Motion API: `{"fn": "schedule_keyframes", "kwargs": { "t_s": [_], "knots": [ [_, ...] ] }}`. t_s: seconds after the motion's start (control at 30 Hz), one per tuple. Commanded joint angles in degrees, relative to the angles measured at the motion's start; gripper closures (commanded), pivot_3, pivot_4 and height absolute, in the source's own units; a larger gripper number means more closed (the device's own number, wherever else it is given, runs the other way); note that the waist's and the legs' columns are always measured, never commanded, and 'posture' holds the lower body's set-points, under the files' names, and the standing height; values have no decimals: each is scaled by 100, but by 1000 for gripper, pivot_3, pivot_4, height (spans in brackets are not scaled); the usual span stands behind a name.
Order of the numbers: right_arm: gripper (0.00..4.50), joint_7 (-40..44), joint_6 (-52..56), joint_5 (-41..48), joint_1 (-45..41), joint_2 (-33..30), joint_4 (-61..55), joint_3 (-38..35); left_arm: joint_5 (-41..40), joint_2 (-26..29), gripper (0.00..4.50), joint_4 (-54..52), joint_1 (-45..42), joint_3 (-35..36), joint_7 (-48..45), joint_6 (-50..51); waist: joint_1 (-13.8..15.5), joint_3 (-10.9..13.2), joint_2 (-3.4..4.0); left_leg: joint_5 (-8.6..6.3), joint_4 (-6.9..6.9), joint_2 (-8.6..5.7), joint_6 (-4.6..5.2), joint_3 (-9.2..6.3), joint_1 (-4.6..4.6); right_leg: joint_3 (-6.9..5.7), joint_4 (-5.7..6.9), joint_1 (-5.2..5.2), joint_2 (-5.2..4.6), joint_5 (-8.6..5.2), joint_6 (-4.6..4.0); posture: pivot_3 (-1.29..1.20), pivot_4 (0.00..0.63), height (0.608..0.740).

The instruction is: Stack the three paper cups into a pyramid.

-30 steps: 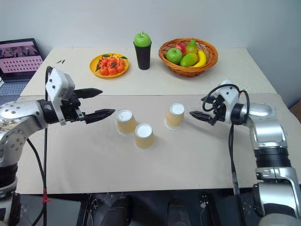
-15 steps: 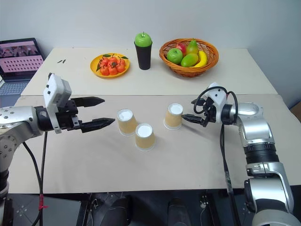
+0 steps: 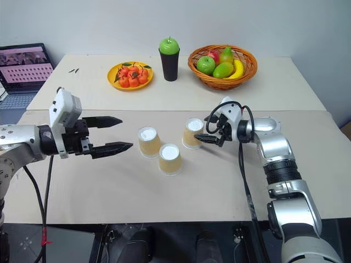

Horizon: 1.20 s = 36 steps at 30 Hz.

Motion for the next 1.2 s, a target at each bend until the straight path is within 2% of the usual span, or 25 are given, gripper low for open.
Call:
{"fn": "schedule_keyframes", "kwargs": {
  "t_s": [0.03, 0.53, 0.63, 0.7, 0.8, 1.0, 1.2],
  "knots": [
    [74, 47, -147, 1, -160, 38, -58, -49, -3, 54, 0, -136, -7, 139, 67, -111, -7, 0, 0, 0, 0, 0, 0, 0, 0, 0, 1, 0, 0, 0, 0, 0, 150, 737],
    [74, 47, -565, -188, -716, 444, 832, -30, 60, 34, 0, -301, 259, 204, 260, -224, -14, 0, 1, 0, -2, 0, 0, 0, 0, 0, 0, -2, 2, 0, 0, 0, 150, 737],
    [746, 44, -653, -222, -767, 466, 976, -29, 45, 30, 0, -330, 278, 210, 309, -226, -15, 1, 1, 0, -2, 1, 0, 0, 0, 0, 1, -2, 1, 0, 0, 0, 150, 737],
    [1443, -10, -731, -268, -795, 463, 1047, -21, 36, 23, 0, -342, 279, 211, 338, -233, -16, 1, 1, 0, -2, 1, 0, 0, 0, 0, 1, -2, 2, 0, 0, 0, 150, 737],
    [1443, -48, -781, -286, -843, 451, 1120, -47, 34, 11, 0, -341, 271, 205, 368, -245, -17, 1, 1, 0, -2, 1, 0, 0, 0, 0, 1, -2, 2, 0, 0, 0, 150, 737],
    [1443, 329, -426, -92, -749, 27, 750, -192, 49, -17, 0, -315, 247, 131, 387, -279, 6, 2, 3, 0, -3, 0, 0, 0, 0, 0, 0, -2, 2, 0, 0, 0, 150, 737],
    [1443, 1187, 610, 431, 11, -782, -840, -215, 123, -68, 0, -218, 166, -3, 355, -358, 22, 2, 3, -1, -4, 1, 1, 0, 0, 0, -1, -1, 2, -1, 0, 0, 150, 737]
  ]
}}
